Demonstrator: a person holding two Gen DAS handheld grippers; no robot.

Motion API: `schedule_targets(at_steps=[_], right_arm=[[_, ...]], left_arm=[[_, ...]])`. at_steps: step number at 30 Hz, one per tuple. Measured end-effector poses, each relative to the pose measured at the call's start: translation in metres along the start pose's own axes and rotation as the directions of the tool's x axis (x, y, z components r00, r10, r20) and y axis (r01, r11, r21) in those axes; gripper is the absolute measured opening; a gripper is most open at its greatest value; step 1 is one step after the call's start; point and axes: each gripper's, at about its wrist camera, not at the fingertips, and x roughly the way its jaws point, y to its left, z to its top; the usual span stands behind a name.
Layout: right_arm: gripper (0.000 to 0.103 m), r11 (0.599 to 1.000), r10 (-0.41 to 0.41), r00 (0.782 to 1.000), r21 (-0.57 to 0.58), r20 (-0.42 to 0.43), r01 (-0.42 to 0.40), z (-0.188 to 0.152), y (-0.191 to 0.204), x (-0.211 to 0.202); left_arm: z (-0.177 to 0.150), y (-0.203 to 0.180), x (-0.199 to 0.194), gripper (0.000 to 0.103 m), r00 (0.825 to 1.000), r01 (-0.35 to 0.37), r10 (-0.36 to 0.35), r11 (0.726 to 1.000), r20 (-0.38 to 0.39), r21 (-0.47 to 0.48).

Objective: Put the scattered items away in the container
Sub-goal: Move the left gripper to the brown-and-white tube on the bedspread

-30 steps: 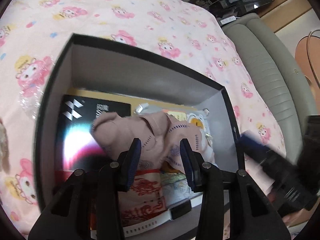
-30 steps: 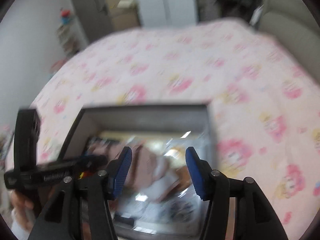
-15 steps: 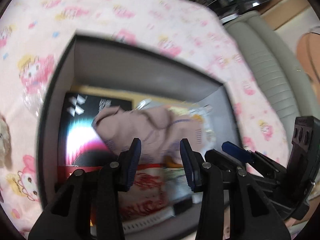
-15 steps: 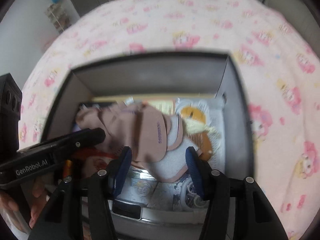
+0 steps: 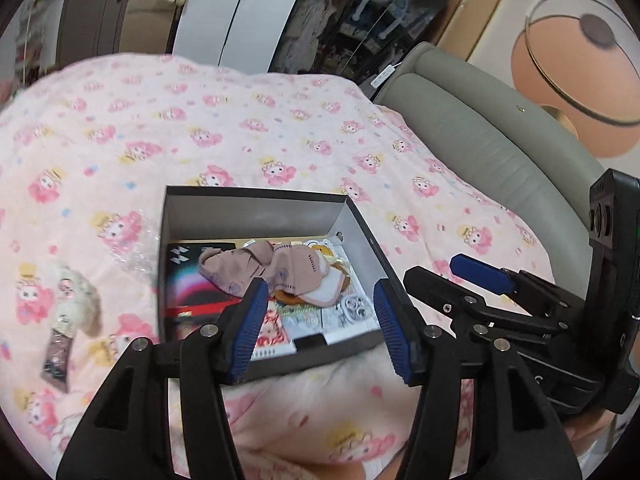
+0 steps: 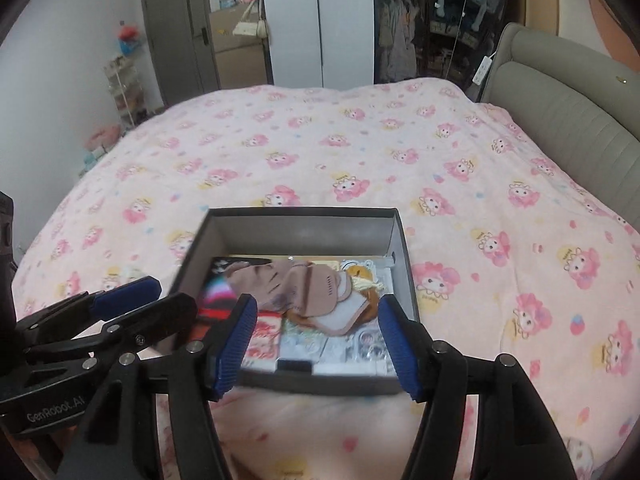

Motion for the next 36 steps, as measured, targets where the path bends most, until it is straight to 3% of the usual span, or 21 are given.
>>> schedule_targets(at_steps=[9,13,17,21,25,30,36], right_arm=[[0.059,0.999,0.035,0.999,-0.013,0.013,-0.035,-0.026,0.032,-0.029],[0.057,0.995,0.078,0.997,-0.062,-0.009,-0.078,-0.033,0.061,-0.022],[0.054,0.978,0.169,0.983,-0.110,-0.068,-0.176,-0.038,0.100,-0.002],[0.054,0.950,0.262,0.955,-0.134,-0.141,-0.280,-0.039,0.141,0.027],[0.054,0.905,0.364,0.899,-0.136,-0.243,-0.403,-0.036,0.179,0.066],[0.054,0.901,0.353,0.869,-0.123,-0.347,-0.415,-0.030,0.210,0.120],[0.054,0.899,0.340,0.817,-0.095,-0.465,-0.428,-0.025,0.233,0.179]], left_arm=[[-0.024,0.010,-0.045,0.056,0.999,-0.034,0.034,0.999,-0.010,0.030],[-0.040,0.037,-0.059,0.056,0.997,-0.069,0.069,0.998,-0.020,-0.014],[-0.057,0.079,-0.073,0.056,0.994,-0.105,0.102,0.990,-0.031,-0.095],[-0.072,0.124,-0.085,0.056,0.988,-0.151,0.147,0.971,-0.034,-0.185],[-0.086,0.172,-0.086,0.056,0.985,-0.174,0.170,0.940,-0.039,-0.293],[-0.108,0.231,-0.068,0.055,0.977,-0.214,0.191,0.889,-0.096,-0.405],[-0.134,0.294,-0.029,0.054,0.962,-0.261,0.176,0.813,-0.207,-0.521]])
